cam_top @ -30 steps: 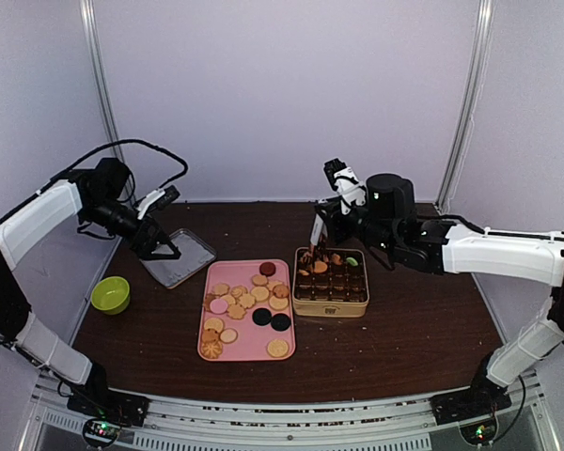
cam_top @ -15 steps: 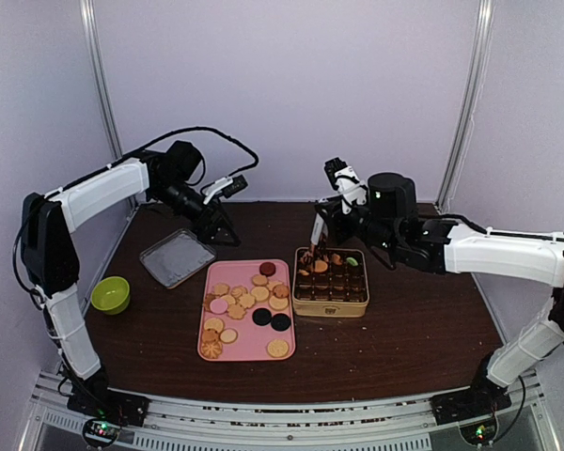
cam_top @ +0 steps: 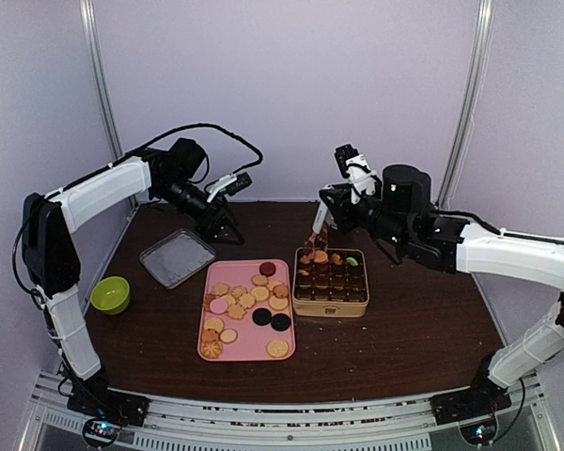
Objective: Pack the cookies
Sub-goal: Place the fake cookies in the empty pocket of the box.
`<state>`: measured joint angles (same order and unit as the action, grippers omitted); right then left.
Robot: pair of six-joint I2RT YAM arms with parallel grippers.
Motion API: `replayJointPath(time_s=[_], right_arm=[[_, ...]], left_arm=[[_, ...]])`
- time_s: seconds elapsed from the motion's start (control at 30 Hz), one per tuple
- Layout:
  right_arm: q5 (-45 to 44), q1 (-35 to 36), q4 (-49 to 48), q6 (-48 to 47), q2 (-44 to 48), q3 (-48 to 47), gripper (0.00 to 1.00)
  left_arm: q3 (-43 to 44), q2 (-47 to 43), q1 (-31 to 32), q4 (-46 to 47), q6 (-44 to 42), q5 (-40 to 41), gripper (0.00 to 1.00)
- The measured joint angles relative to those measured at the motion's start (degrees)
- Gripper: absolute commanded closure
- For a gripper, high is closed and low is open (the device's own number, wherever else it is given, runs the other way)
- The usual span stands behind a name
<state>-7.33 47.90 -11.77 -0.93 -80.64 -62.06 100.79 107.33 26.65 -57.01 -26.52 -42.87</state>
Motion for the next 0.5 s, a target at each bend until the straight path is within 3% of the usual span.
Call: replayJointPath(time_s=[0.3,0.5], right_arm=[[0.0,0.0,-0.9,0.1,-2.4,2.3,0.76],[0.7,0.0,-2.2,1.0,-2.6,3.3,0.75]], left_arm=[[0.1,0.7,0.9,0.0,-0.5,-0.5,0.02],[5.4,6.8,3.4,0.0,-1.8,-2.7,0.02]])
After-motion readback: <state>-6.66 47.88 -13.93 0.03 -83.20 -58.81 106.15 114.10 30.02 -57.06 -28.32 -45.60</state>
